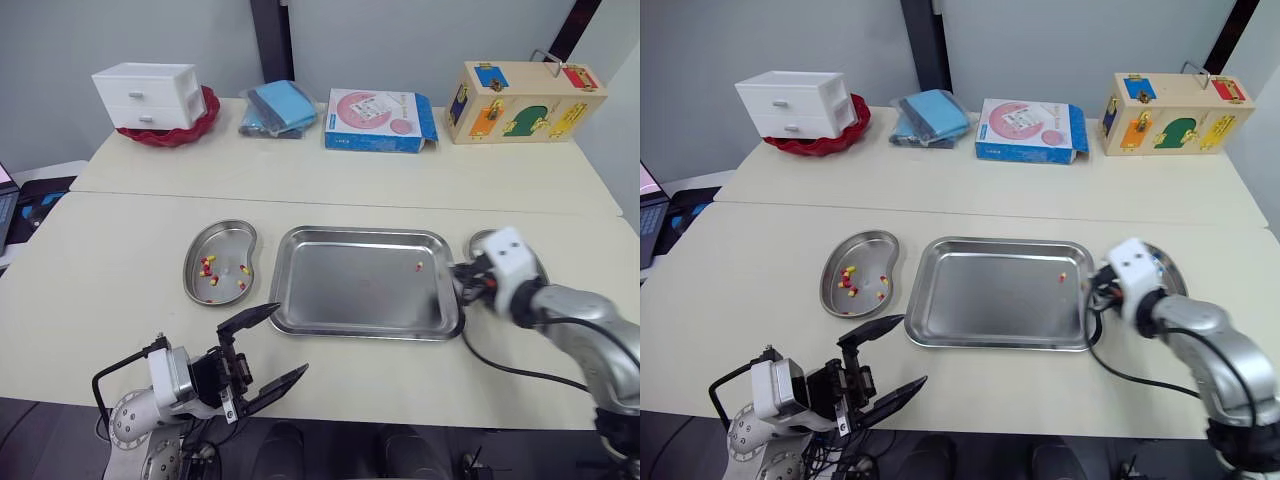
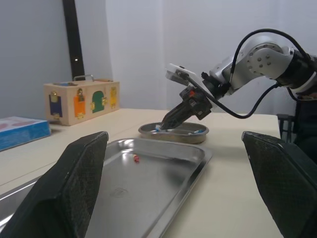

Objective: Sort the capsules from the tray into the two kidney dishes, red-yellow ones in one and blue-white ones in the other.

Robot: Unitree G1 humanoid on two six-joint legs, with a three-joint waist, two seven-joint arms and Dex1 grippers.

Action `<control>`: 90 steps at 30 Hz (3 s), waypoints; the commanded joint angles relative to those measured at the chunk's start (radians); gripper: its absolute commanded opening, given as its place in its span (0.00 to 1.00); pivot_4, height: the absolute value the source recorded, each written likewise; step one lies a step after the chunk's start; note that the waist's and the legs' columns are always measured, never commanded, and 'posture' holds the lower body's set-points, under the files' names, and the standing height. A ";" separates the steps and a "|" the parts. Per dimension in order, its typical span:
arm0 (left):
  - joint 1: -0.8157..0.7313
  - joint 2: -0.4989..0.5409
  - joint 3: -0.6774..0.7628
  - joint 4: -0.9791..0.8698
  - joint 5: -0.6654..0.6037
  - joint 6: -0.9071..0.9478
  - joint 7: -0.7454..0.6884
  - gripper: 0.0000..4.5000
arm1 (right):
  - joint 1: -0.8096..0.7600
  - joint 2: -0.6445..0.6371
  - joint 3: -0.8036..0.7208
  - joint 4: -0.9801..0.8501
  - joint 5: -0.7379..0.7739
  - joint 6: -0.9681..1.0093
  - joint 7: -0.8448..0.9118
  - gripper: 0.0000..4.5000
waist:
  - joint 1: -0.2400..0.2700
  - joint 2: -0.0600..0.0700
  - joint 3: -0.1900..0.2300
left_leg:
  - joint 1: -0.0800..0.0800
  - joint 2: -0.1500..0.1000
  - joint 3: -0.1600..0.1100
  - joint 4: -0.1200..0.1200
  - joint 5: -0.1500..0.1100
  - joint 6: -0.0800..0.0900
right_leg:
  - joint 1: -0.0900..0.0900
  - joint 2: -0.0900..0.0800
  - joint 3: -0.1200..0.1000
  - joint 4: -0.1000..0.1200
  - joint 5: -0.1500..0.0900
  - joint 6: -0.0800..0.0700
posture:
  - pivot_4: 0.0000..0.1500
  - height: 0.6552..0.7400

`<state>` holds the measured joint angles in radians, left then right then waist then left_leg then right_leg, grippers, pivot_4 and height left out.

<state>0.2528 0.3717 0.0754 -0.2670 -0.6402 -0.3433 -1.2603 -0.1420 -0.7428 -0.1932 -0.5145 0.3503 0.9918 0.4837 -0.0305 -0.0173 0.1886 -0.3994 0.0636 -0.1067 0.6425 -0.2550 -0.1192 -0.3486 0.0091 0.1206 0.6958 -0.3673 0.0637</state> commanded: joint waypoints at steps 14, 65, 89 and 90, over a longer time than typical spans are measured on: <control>-0.091 0.009 -0.025 0.001 -0.019 0.032 -0.020 1.00 | 0.003 0.009 -0.135 0.131 -0.052 -0.077 -0.066 0.01 | -0.010 0.001 0.000 | 0.001 0.000 0.001 0.000 0.000 0.000 | 0.000 0.000 0.001 0.001 0.000 0.000 | 1.00 1.00; 0.043 0.317 0.299 -0.046 0.054 0.369 0.365 1.00 | 0.334 -0.167 -0.304 0.241 0.116 -0.709 0.668 0.99 | -0.004 0.001 0.000 | 0.007 0.000 0.000 0.000 0.000 0.000 | 0.007 0.000 0.000 0.000 0.000 0.000 | 1.00 1.00; 0.169 0.590 0.632 0.102 0.177 0.704 0.282 1.00 | 0.481 -0.134 -0.230 0.337 0.084 -0.952 0.821 0.99 | -0.003 0.001 0.002 | 0.006 0.001 0.001 -0.003 0.000 0.000 | 0.007 0.000 0.000 -0.007 0.000 0.000 | 1.00 1.00; 0.159 0.589 0.619 0.093 0.179 0.707 0.278 1.00 | 0.496 -0.125 -0.235 0.325 0.093 -0.951 0.817 0.99 | -0.002 0.001 0.002 | 0.006 0.001 0.001 -0.004 0.000 0.000 | 0.007 0.000 0.000 -0.007 0.000 0.000 | 1.00 1.00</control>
<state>0.4173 0.9474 0.6999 -0.1518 -0.4659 0.3635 -0.9740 0.3416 -0.8774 -0.4000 -0.1574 0.4188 0.0517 1.3047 -0.0329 -0.0165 0.1910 -0.3934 0.0645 -0.1055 0.6382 -0.2551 -0.1195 -0.3414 0.0089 0.1209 0.6891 -0.3676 0.0637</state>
